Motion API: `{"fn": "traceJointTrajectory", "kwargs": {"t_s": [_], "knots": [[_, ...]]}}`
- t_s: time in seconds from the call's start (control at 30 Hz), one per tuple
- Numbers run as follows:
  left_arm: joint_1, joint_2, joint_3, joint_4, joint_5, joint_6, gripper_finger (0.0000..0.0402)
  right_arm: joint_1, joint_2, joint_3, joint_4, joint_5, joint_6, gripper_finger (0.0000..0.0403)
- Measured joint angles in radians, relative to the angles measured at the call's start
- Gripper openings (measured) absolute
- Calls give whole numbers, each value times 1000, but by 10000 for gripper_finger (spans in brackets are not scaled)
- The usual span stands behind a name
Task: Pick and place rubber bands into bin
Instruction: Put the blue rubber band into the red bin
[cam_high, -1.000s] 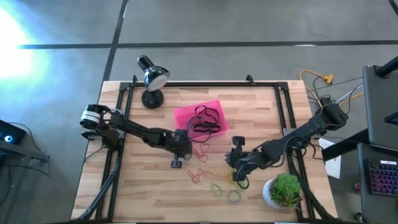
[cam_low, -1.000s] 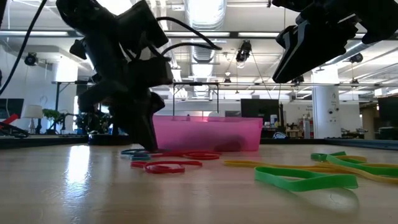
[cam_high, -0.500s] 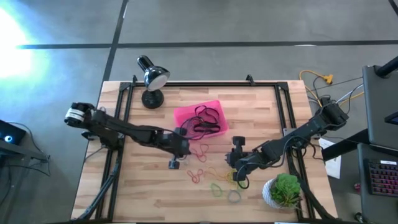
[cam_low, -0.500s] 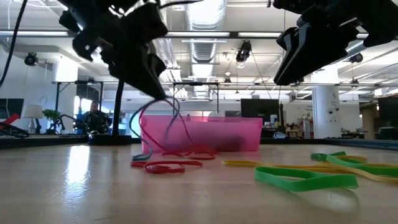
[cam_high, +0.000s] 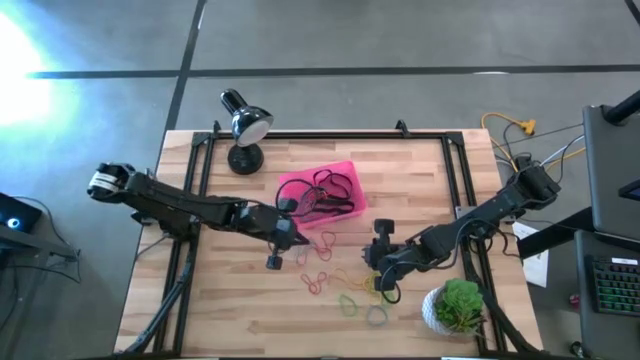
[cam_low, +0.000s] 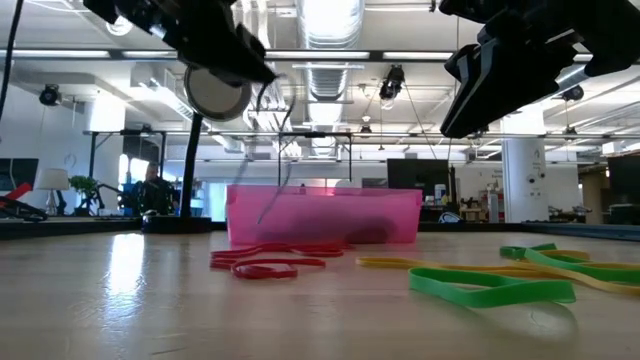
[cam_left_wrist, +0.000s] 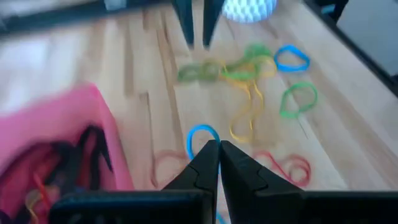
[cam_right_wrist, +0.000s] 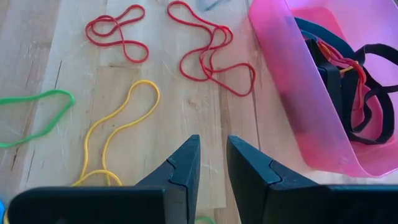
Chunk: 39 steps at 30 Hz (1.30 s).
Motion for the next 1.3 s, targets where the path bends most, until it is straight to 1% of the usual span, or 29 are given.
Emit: {"fn": "traceJointTrajectory", "kwargs": {"t_s": [0.17, 0.23, 0.4, 0.47, 0.6, 0.8, 1.1, 1.3], "knots": [[2, -31, 0, 75, -81, 84, 0, 0, 0, 0, 0, 0, 0, 68], [3, -41, 0, 103, -155, 132, 0, 0, 0, 0, 0, 0, 0, 68], [14, -49, 0, 143, -398, 246, 0, 0, 0, 0, 0, 0, 0, 68], [33, -49, 0, 156, -438, 277, 0, 0, 0, 0, 1, 0, 0, 68], [95, -47, -9, 153, -440, 284, 0, 0, 0, 0, 0, 0, 0, 68], [174, -11, -18, 145, -437, 207, 0, 0, 0, 0, 2, 0, 0, 68], [194, 93, -19, 139, -431, 208, 0, 0, 0, 0, 2, 0, 0, 68], [194, 124, -12, 145, -430, 215, 0, 0, 0, -1, 2, 0, 0, 68]]}}
